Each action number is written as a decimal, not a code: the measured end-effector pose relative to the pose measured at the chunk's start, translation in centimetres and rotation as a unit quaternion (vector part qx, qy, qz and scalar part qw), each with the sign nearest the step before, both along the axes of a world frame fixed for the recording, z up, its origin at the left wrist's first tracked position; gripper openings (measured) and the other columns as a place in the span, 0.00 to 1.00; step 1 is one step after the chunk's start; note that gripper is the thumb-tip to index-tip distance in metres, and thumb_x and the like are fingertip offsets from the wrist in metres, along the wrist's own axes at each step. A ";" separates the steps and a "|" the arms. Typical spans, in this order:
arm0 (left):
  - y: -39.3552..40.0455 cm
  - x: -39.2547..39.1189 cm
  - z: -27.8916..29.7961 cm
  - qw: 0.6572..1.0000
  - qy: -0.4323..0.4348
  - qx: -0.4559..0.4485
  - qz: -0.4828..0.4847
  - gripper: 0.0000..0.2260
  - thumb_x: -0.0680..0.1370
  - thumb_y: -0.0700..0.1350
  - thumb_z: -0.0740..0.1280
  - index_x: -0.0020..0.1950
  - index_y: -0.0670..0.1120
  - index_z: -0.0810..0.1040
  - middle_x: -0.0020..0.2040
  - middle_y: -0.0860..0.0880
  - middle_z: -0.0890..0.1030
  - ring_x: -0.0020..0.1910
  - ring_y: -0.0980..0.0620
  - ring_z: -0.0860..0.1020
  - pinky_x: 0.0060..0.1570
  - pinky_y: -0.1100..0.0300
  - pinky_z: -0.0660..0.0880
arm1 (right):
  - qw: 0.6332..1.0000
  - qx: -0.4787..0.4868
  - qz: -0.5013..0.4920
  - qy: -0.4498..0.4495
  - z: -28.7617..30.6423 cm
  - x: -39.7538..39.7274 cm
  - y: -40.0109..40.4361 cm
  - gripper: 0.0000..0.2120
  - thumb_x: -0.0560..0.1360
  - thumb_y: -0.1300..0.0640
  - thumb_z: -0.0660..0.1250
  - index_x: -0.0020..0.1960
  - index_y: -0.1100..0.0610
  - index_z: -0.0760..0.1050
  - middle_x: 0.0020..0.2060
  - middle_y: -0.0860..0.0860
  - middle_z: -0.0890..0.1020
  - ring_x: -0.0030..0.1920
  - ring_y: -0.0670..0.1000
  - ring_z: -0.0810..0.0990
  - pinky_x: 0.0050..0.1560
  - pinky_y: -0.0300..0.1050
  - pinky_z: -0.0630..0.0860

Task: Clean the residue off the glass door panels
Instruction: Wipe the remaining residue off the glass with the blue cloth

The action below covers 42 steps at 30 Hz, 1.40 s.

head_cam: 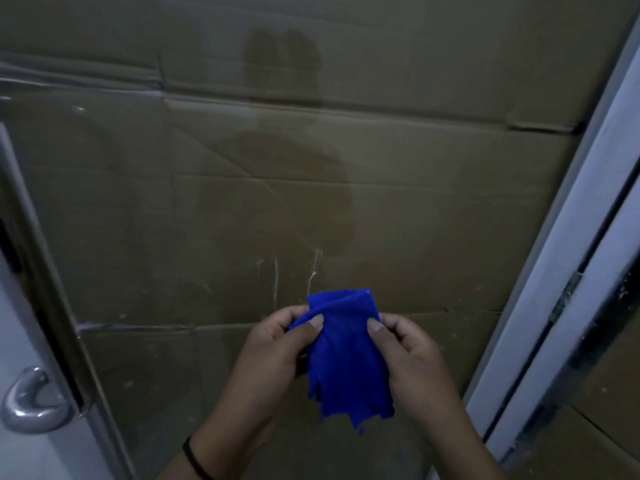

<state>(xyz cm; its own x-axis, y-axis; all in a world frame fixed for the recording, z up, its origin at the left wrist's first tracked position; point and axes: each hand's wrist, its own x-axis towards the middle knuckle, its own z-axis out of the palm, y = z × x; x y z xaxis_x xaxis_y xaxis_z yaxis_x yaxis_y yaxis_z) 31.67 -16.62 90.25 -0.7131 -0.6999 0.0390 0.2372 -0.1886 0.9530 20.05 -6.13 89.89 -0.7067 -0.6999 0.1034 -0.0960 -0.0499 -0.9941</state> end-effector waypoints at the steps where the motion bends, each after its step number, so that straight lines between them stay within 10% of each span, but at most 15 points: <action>1: 0.0 0.1 0.2 1.000 -0.003 0.011 -0.008 0.07 0.74 0.43 0.67 0.47 0.45 0.83 0.47 0.40 0.84 0.41 0.46 0.81 0.36 0.59 0.76 | 1.000 0.005 0.016 -0.016 0.2 -0.2 0.0 0.08 0.77 0.51 0.63 0.45 0.50 0.80 0.40 0.47 0.85 0.41 0.48 0.84 0.40 0.48 0.81; 11: 0.0 0.7 -0.3 0.989 -0.037 0.039 -0.140 0.24 0.67 0.57 0.73 0.59 0.46 0.81 0.58 0.41 0.82 0.59 0.41 0.79 0.63 0.42 0.72 | 0.991 -0.078 0.019 -0.105 -0.2 0.3 -0.4 0.08 0.77 0.53 0.63 0.43 0.50 0.81 0.45 0.54 0.85 0.45 0.54 0.84 0.38 0.46 0.78; 23: -1.7 2.7 -2.6 0.978 0.063 0.174 -0.095 0.11 0.74 0.42 0.68 0.55 0.43 0.83 0.56 0.39 0.82 0.55 0.42 0.81 0.49 0.51 0.80 | 0.985 -0.036 0.035 -0.167 -0.9 3.8 -3.5 0.10 0.78 0.54 0.62 0.47 0.57 0.80 0.44 0.56 0.85 0.46 0.55 0.84 0.47 0.52 0.80; 29: -4.2 5.5 -4.0 0.989 0.052 0.128 -0.053 0.12 0.72 0.41 0.70 0.55 0.43 0.83 0.54 0.38 0.82 0.53 0.40 0.82 0.46 0.52 0.81 | 0.997 0.053 0.032 -0.044 -1.4 6.2 -6.5 0.10 0.77 0.50 0.63 0.42 0.49 0.82 0.41 0.45 0.85 0.45 0.48 0.83 0.51 0.51 0.79; 36: -6.7 7.3 -4.9 0.979 0.050 0.110 0.165 0.20 0.64 0.44 0.74 0.55 0.44 0.81 0.49 0.42 0.85 0.47 0.42 0.84 0.39 0.52 0.80 | 0.990 0.089 0.077 0.077 -1.6 7.3 -10.5 0.08 0.76 0.50 0.64 0.41 0.50 0.79 0.38 0.48 0.82 0.39 0.46 0.80 0.41 0.43 0.76; 42: -9.2 6.7 -5.6 0.892 0.065 0.011 0.447 0.07 0.74 0.42 0.72 0.48 0.54 0.79 0.41 0.57 0.85 0.41 0.56 0.84 0.39 0.59 0.78 | 0.973 0.045 0.143 0.178 -0.9 5.8 -12.9 0.07 0.76 0.55 0.65 0.39 0.50 0.78 0.30 0.46 0.77 0.30 0.38 0.73 0.30 0.30 0.68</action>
<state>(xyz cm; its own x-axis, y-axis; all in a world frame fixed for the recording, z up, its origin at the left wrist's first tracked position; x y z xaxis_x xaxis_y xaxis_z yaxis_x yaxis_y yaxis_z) 38.34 -25.81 84.67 0.1395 -0.9884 0.0601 0.4100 0.1129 0.9051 25.83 -19.00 89.04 -0.4118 -0.8805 0.2348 -0.4296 -0.0397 -0.9022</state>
